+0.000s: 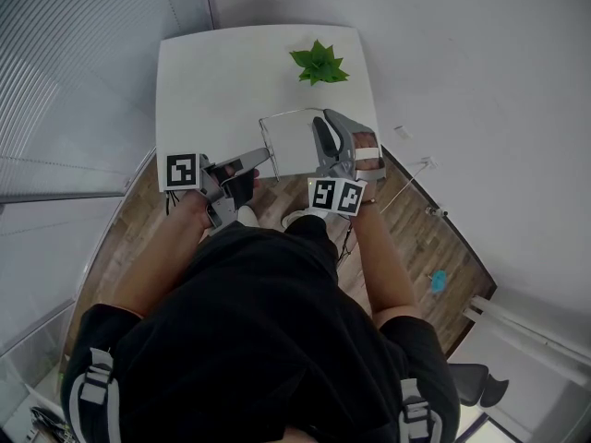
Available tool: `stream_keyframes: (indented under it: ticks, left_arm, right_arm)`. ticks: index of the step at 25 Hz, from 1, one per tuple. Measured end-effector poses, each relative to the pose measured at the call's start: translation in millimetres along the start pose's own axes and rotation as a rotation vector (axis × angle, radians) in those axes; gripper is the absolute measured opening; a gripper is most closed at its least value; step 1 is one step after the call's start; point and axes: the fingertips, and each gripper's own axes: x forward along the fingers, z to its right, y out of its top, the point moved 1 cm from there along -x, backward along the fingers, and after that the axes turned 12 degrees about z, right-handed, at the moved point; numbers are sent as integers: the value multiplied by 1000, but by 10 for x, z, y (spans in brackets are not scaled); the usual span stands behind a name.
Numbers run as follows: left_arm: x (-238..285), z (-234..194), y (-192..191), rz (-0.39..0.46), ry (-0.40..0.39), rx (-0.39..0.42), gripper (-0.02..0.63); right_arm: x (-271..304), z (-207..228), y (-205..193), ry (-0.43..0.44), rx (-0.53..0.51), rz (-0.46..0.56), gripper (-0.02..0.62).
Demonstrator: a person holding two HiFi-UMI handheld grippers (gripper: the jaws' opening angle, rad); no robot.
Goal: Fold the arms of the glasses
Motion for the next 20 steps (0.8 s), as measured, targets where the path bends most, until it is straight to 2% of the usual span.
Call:
stream_keyframes:
  ticks: [8, 11, 12, 20]
  left_arm:
    - [-8, 90, -110, -5, -7, 4, 12]
    - [-25, 95, -166, -2, 0, 2, 12]
    - [-26, 95, -172, 1, -1, 1, 12]
    - [-59, 59, -142, 30, 5, 6, 12]
  right_arm:
    - [23, 29, -78, 13, -3, -23, 130]
    - [-6, 30, -74, 12, -13, -24, 44]
    - [-13, 28, -71, 12, -15, -23, 38]
    - [-18, -22, -38, 20, -17, -17, 35]
